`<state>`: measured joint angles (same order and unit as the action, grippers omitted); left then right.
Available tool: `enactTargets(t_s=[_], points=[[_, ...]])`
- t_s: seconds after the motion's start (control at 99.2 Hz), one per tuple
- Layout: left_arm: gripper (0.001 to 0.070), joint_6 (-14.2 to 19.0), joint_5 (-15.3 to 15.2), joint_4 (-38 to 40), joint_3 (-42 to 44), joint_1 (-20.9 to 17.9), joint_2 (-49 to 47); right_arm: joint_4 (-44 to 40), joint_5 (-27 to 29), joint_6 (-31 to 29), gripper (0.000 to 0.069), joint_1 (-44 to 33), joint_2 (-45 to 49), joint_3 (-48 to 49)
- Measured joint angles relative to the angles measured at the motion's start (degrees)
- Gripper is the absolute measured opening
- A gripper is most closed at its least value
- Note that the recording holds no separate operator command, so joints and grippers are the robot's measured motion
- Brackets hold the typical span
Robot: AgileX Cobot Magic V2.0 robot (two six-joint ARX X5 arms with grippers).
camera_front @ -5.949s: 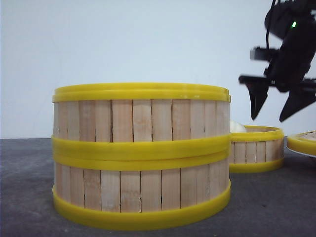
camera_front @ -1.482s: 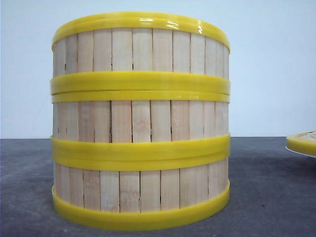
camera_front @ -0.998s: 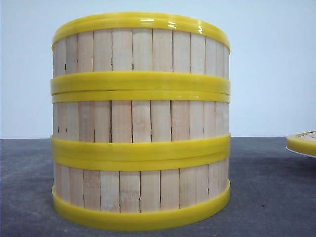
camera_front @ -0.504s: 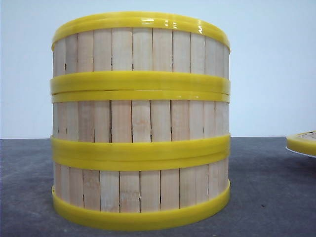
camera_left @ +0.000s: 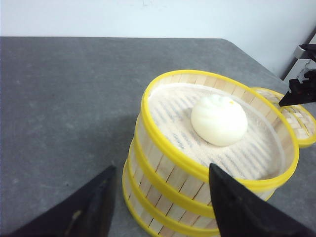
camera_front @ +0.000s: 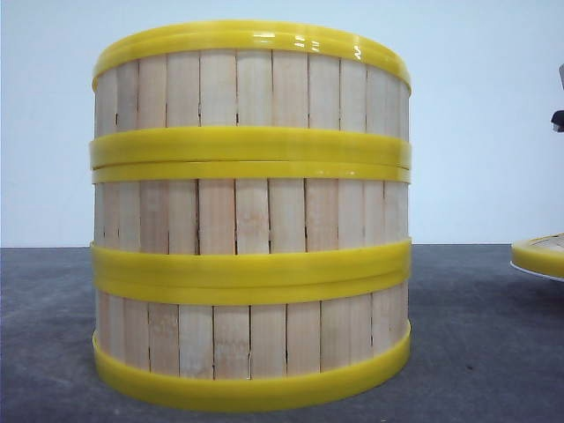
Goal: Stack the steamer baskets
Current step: 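Move the right gripper to the woven bamboo lid and grasp its center, then lift the lid with the right gripper and carry it over the stack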
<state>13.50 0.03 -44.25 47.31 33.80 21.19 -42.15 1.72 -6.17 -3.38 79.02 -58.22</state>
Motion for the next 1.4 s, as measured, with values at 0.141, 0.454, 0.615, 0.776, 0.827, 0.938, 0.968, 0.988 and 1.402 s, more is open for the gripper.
enactTargets(t_s=[0.141,0.454,0.615,0.776,0.827,0.938,0.968,0.988,1.402], points=[[0.0351,0.0,0.0,-0.5,0.0,0.0,0.0,0.1,0.0,-0.1,0.0232,-0.9,1.4,0.0],[0.0351,0.0,0.0,-0.5,0.0,0.0,0.0,1.0,0.1,-0.1,0.0133,-1.2,1.7,0.0],[0.0351,0.0,0.0,-0.5,0.0,0.0,0.0,1.1,0.0,-0.1,0.0072,-1.2,1.9,0.0],[0.0351,0.0,0.0,-0.5,0.0,0.0,0.0,1.1,0.0,-0.1,0.0057,-1.2,1.9,0.0],[0.0351,0.0,0.0,-0.5,0.0,0.0,0.0,1.1,0.0,-0.1,0.0057,-1.2,1.9,0.0],[0.0351,0.0,0.0,-0.5,0.0,0.0,0.0,1.0,0.0,-0.1,0.0057,-1.2,1.9,0.0],[0.0351,0.0,0.0,-0.5,0.0,0.0,0.0,0.9,-0.2,-0.1,0.0057,-1.2,1.8,-0.1],[0.0351,0.0,0.0,-0.5,0.0,0.0,0.0,0.8,-0.2,-0.1,0.0057,-1.2,1.8,-0.2],[0.0351,0.0,0.0,-0.5,0.0,0.0,0.0,-8.4,-5.6,0.0,0.0056,1.6,-6.0,-16.0]])
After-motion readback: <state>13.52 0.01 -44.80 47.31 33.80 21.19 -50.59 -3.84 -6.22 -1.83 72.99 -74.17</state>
